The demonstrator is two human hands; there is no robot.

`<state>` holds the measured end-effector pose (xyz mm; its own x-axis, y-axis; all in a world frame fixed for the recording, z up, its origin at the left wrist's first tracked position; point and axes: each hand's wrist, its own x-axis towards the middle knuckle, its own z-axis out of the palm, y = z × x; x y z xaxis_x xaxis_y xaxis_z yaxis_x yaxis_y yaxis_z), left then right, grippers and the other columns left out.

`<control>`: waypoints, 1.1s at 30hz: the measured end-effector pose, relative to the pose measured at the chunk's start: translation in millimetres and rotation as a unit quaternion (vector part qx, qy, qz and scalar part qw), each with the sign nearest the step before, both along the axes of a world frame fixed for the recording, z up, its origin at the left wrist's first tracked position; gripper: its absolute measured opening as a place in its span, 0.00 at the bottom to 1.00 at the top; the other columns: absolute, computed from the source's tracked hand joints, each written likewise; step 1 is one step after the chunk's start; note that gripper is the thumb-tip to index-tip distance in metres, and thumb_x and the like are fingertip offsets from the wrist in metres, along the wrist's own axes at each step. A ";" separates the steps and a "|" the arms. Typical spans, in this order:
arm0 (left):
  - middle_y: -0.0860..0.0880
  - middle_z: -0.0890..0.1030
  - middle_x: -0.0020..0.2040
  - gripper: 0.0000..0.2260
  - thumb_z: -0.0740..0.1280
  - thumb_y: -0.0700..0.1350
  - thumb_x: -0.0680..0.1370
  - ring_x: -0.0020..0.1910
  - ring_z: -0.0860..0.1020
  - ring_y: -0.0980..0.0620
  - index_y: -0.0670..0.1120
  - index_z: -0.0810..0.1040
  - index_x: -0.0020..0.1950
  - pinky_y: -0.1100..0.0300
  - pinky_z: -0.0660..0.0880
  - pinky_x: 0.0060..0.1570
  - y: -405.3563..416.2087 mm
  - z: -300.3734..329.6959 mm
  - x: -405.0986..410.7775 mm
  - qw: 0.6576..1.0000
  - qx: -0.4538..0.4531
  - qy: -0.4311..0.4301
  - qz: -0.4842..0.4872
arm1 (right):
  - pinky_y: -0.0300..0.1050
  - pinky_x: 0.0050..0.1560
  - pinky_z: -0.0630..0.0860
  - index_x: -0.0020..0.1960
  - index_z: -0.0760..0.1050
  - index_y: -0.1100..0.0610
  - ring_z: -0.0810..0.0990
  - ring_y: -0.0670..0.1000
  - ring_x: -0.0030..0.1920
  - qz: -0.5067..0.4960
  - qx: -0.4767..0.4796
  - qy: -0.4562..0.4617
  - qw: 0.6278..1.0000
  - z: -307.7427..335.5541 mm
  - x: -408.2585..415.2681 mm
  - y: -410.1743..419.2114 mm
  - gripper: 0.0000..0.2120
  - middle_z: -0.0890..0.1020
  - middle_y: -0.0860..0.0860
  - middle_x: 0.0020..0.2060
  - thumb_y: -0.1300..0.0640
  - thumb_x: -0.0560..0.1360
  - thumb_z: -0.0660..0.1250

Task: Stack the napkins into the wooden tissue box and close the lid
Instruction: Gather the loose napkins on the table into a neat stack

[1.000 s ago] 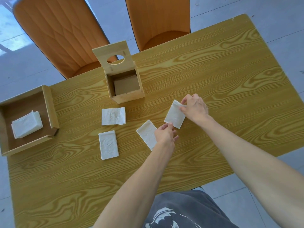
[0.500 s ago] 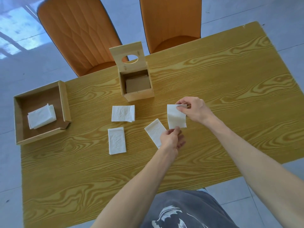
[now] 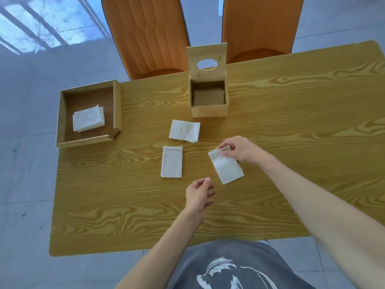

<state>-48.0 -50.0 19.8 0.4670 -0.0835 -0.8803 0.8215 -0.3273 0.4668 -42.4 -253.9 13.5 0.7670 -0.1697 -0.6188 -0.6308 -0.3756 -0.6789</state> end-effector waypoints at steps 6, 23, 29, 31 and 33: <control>0.50 0.84 0.45 0.06 0.68 0.51 0.79 0.41 0.83 0.53 0.50 0.79 0.51 0.55 0.80 0.41 18.5 -15.3 23.7 0.986 0.073 -0.140 -0.048 | 0.50 0.43 0.79 0.48 0.80 0.45 0.80 0.52 0.47 -0.007 -0.114 0.005 0.993 -12.5 3.8 15.1 0.06 0.82 0.49 0.45 0.54 0.72 0.68; 0.46 0.75 0.63 0.26 0.71 0.56 0.74 0.63 0.73 0.45 0.50 0.72 0.69 0.49 0.68 0.62 49.8 -34.3 95.7 0.872 0.336 -0.315 -0.164 | 0.48 0.55 0.77 0.61 0.78 0.55 0.81 0.52 0.53 -0.040 -0.207 -0.086 0.974 -1.7 33.0 72.3 0.14 0.83 0.51 0.50 0.53 0.77 0.69; 0.50 0.82 0.56 0.23 0.70 0.58 0.74 0.59 0.78 0.47 0.51 0.73 0.66 0.48 0.66 0.61 53.2 -32.4 105.7 0.882 0.331 -0.279 -0.187 | 0.56 0.54 0.80 0.58 0.80 0.61 0.83 0.56 0.53 -0.174 -0.016 0.031 0.984 -9.8 61.1 127.1 0.18 0.85 0.55 0.51 0.52 0.72 0.73; 0.53 0.83 0.52 0.18 0.71 0.57 0.74 0.55 0.80 0.49 0.51 0.75 0.61 0.48 0.69 0.61 54.7 -33.3 106.8 0.895 0.314 -0.262 -0.179 | 0.59 0.48 0.82 0.50 0.82 0.63 0.85 0.57 0.47 -0.200 -0.005 0.038 0.979 -11.7 65.3 136.9 0.13 0.86 0.57 0.44 0.54 0.72 0.73; 0.55 0.83 0.49 0.15 0.71 0.57 0.75 0.53 0.81 0.50 0.51 0.77 0.56 0.46 0.72 0.61 57.1 -34.7 106.8 0.909 0.296 -0.243 -0.167 | 0.59 0.47 0.81 0.43 0.81 0.62 0.85 0.57 0.42 -0.207 -0.002 0.044 0.977 -9.8 66.7 142.0 0.10 0.86 0.58 0.41 0.55 0.72 0.72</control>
